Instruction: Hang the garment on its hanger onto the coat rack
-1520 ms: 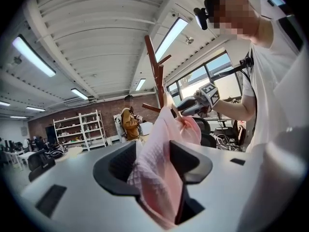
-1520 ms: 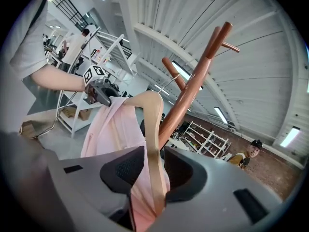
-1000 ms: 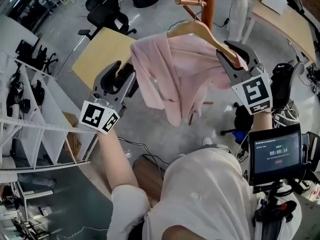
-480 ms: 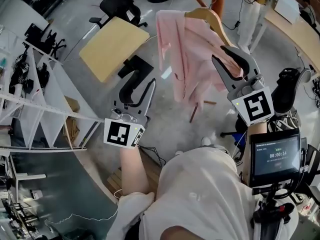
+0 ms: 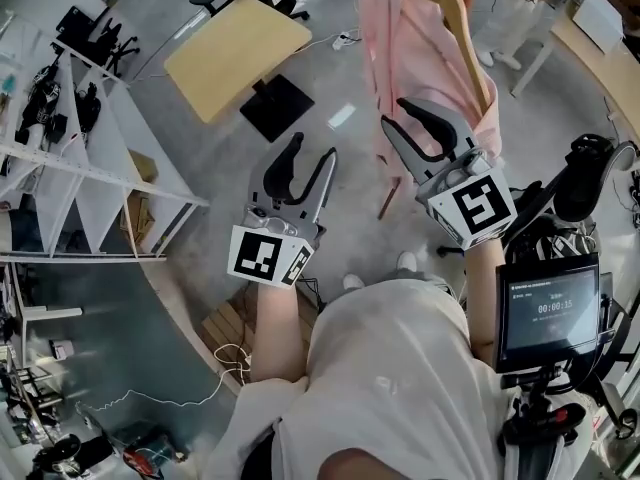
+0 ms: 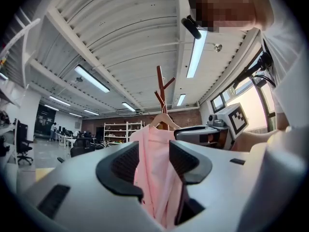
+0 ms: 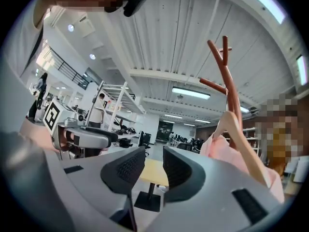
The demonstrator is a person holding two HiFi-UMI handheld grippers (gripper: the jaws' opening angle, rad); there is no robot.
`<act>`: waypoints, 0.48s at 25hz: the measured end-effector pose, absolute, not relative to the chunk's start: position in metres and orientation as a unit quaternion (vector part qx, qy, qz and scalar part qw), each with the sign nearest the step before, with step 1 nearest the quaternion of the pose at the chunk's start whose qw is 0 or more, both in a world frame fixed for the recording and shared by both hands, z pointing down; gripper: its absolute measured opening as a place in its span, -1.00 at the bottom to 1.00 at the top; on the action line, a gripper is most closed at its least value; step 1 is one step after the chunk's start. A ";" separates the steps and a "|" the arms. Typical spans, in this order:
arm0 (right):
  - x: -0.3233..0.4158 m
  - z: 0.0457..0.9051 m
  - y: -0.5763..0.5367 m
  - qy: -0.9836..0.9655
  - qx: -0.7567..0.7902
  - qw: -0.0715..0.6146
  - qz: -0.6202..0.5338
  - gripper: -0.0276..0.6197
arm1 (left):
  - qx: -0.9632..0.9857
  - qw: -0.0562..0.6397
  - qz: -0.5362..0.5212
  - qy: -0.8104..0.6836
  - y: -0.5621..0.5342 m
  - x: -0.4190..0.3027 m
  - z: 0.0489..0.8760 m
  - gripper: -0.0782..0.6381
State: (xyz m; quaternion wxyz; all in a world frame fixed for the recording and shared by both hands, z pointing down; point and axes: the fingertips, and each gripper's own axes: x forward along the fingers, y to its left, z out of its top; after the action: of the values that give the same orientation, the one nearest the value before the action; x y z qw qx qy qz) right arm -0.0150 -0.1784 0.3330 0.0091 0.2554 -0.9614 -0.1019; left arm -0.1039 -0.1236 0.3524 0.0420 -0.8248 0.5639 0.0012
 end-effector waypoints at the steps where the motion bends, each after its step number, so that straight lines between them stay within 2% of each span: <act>1: -0.017 0.336 -0.180 -0.963 0.253 0.005 -0.091 -0.53 | -0.823 0.039 0.005 0.567 -0.124 -0.105 0.353 -0.22; 5: -0.023 0.341 -0.177 -0.966 0.246 0.000 -0.073 -0.53 | -0.816 0.030 0.006 0.577 -0.122 -0.107 0.355 -0.23; 7: -0.026 0.340 -0.174 -0.967 0.243 0.001 -0.078 -0.53 | -0.814 0.029 0.005 0.580 -0.119 -0.108 0.354 -0.30; 12: -0.034 0.344 -0.168 -0.967 0.238 0.009 -0.093 -0.53 | -0.802 0.039 0.005 0.596 -0.117 -0.114 0.350 -0.72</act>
State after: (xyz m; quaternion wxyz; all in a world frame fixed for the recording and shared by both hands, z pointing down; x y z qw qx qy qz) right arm -0.0335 -0.1683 0.3435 0.0093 0.2376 -0.9669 -0.0926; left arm -0.1137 -0.1168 0.3495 0.0390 -0.8023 0.5957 0.0046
